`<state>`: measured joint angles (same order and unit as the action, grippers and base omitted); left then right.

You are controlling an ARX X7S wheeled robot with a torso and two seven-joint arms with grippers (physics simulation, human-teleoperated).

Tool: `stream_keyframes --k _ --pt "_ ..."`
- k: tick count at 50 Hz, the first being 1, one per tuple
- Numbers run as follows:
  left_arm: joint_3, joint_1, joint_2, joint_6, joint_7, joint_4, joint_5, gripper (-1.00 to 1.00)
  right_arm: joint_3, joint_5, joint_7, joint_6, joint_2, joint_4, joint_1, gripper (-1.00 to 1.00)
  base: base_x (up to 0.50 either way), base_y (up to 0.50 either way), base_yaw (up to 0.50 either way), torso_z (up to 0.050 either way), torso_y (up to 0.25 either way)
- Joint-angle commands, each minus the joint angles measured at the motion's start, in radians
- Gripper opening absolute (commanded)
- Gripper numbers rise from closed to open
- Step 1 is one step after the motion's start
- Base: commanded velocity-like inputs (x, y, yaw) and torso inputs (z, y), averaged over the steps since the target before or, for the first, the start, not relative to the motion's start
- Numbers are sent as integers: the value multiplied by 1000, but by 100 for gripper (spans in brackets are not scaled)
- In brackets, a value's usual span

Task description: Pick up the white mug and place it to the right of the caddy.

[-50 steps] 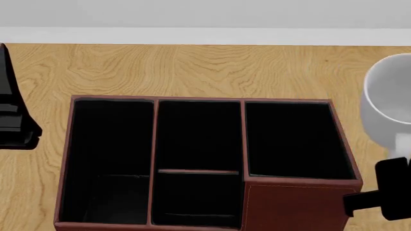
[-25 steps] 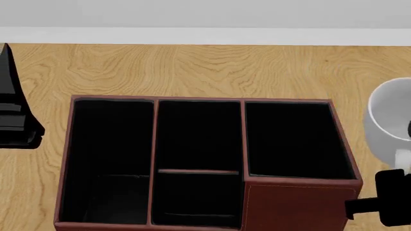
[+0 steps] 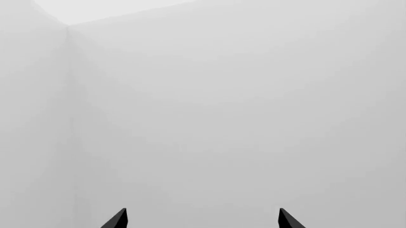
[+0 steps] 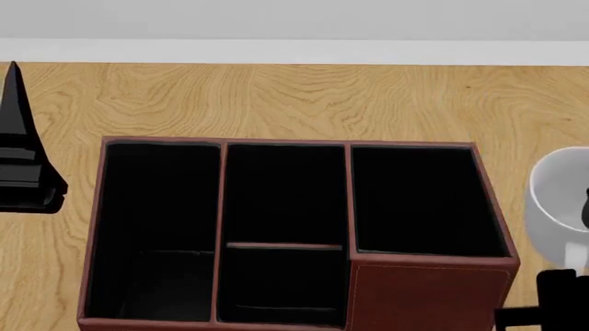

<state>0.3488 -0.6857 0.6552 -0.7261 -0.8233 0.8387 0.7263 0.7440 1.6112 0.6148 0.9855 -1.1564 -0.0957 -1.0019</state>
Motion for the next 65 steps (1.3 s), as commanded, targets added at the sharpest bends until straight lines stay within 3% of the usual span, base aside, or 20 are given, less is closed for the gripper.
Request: stream_keyframes --k 1,65 --pt "3 -3 1 -2 -3 3 3 100 -2 -42 -23 -17 8 22 15 -100 0 0 0 0 0" --pt "10 -4 10 8 -11 9 12 100 78 -198 -181 -111 131 277 107 -100 0 0 0 0 1"
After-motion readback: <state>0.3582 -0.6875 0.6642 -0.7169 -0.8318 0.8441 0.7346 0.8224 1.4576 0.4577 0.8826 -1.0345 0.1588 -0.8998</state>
